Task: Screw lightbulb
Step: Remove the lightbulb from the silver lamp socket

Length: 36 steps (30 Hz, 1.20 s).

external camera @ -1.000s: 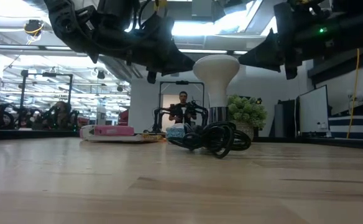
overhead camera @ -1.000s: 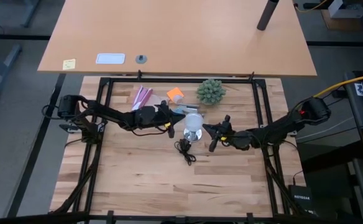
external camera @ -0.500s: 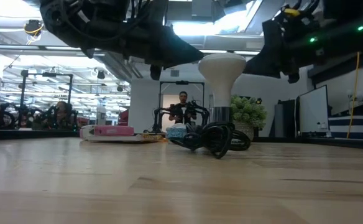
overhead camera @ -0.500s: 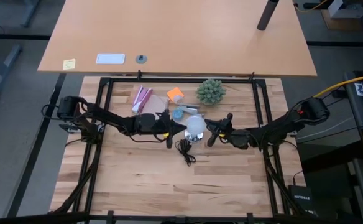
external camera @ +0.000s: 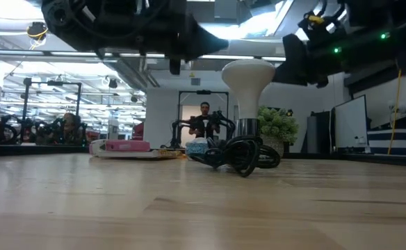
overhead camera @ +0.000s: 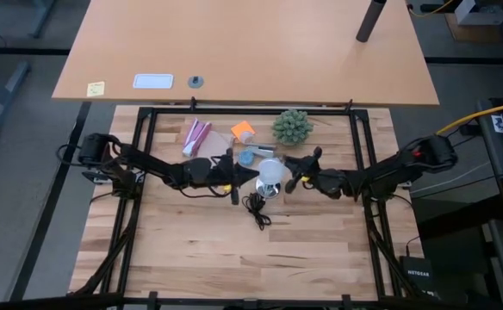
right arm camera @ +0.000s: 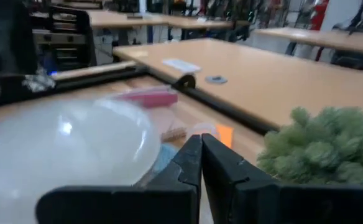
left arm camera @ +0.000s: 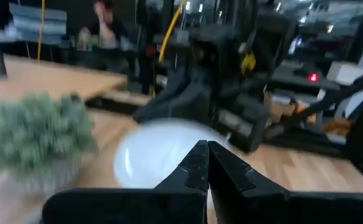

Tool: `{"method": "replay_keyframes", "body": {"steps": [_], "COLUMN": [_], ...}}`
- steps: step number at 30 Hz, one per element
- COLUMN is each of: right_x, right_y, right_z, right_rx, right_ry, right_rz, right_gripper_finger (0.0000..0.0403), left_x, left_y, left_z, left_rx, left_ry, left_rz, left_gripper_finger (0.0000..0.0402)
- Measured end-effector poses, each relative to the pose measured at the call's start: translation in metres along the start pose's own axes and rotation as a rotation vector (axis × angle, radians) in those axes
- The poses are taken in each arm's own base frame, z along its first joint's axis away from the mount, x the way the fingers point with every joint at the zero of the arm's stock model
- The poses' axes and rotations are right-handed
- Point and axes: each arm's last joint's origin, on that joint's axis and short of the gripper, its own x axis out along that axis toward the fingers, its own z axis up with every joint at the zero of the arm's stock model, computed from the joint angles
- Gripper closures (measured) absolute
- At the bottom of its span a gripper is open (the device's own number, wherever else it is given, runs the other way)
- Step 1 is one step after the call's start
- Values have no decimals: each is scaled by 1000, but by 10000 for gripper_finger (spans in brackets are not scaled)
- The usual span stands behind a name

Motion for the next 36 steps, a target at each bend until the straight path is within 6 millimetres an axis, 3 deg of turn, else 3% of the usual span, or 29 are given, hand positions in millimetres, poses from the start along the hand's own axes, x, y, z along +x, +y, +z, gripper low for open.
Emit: {"method": "replay_keyframes", "body": {"steps": [7, 14, 19, 26, 36], "right_x": [-10, -42, -53, -43, -35], "right_y": [-5, 9, 22, 30, 32], "right_z": [24, 37, 29, 7, 0], "right_rx": [0, 35, 81, 93, 95], "right_ry": [-89, -123, -79, -18, -18], "right_rz": [5, 169, 244, 198, 165], "right_gripper_finger": [387, 387, 387, 387, 387], "left_x": [-1, 2, 3, 4, 2], "left_y": [9, 31, 41, 36, 25], "left_z": [12, 12, 7, -1, -7], "left_rx": [24, 3, -11, -49, -69], "left_ry": [-76, -49, 2, 58, 101], "left_rz": [80, 154, 183, 147, 119], "left_gripper_finger": [401, 401, 401, 401, 401]}}
